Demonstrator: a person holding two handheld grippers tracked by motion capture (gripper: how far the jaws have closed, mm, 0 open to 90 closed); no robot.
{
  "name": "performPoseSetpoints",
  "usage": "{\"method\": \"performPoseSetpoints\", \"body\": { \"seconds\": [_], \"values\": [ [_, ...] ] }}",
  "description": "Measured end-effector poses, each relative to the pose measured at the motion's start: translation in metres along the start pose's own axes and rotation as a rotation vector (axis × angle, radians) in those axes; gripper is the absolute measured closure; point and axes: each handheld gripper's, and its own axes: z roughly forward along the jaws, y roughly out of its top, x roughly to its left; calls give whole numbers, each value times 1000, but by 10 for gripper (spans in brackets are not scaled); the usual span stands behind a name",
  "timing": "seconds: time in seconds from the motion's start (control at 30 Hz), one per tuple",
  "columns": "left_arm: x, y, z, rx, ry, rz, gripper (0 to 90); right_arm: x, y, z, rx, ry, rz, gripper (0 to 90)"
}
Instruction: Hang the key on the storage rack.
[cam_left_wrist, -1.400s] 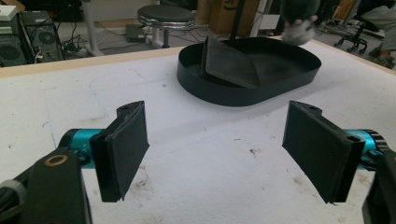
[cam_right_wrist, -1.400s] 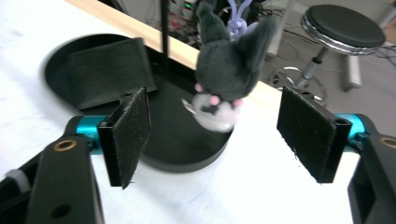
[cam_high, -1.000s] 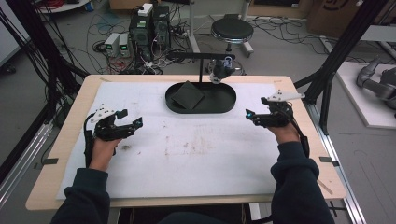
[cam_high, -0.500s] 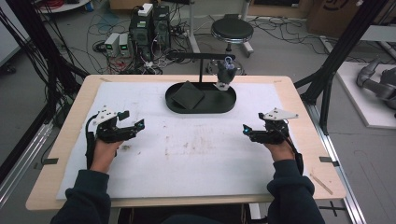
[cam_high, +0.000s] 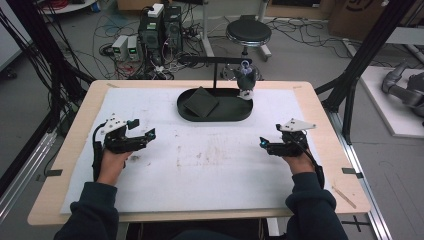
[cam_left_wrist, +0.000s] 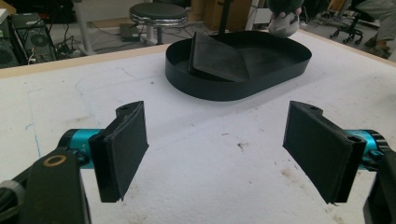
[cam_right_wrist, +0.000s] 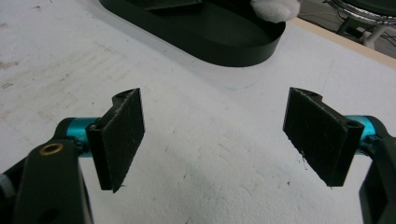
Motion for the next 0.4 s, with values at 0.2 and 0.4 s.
{"method": "performPoseSetpoints", "body": {
  "seconds": [0.2,0.4],
  "values": [
    [1,-1,1,1,-1,-1,215,1,-1,0,-2,0,-9,211],
    [3,-1,1,4,3,-4,215,1,-1,2,4,0,-9,211]
  ]
}}
